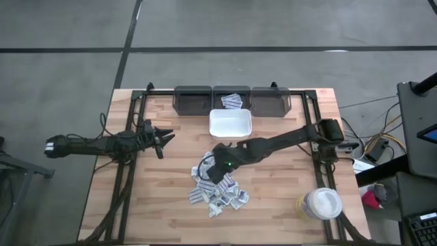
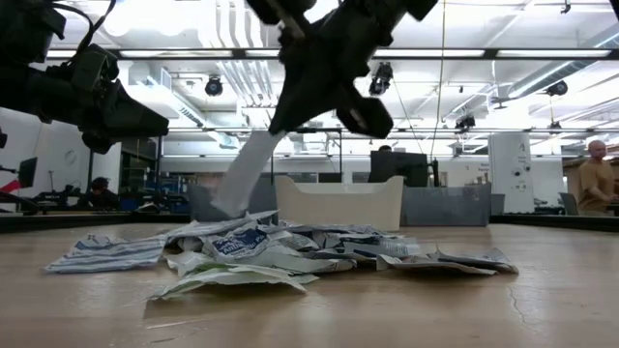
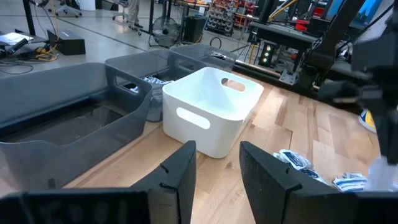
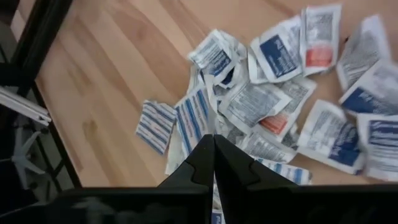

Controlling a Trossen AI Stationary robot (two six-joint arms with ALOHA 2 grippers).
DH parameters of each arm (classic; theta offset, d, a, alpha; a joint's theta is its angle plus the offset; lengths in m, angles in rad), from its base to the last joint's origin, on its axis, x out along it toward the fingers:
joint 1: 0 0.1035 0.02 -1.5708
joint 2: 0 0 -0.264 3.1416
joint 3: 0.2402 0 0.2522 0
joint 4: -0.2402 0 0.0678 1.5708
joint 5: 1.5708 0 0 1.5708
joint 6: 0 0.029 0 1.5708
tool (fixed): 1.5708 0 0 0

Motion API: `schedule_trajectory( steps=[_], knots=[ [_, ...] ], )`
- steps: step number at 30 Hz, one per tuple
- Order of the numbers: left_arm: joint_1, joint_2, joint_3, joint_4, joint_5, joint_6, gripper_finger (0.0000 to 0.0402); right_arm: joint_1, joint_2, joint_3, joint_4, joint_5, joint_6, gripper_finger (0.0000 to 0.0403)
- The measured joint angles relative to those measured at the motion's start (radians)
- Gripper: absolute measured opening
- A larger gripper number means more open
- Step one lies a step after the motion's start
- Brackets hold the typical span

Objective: Pick & Place First Aid Supplies
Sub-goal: Put the blue bandage into the middle black bin

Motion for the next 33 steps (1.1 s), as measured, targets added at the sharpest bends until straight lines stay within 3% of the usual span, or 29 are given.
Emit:
schedule_trajectory(
  steps=[13,22,27,33],
  knots=[
    [0.0,0.0,0.0,0.006,0.003,-0.006,0.0124,0.001,-0.146,0.0,-0.059,0.148,-0.143,0.0008],
    [0.0,-0.001,0.0,0.012,0.018,-0.008,0.0124,-0.016,-0.253,0.002,-0.124,0.503,-0.342,0.0008],
    [0.0,-0.001,0.0,0.015,0.028,-0.014,0.0124,-0.09,-0.302,0.002,-0.146,0.601,-0.492,0.0008],
    [0.0,-0.001,0.0,0.016,0.029,-0.02,0.0124,-0.243,-0.332,0.002,-0.149,0.614,-0.707,0.0008]
  ],
)
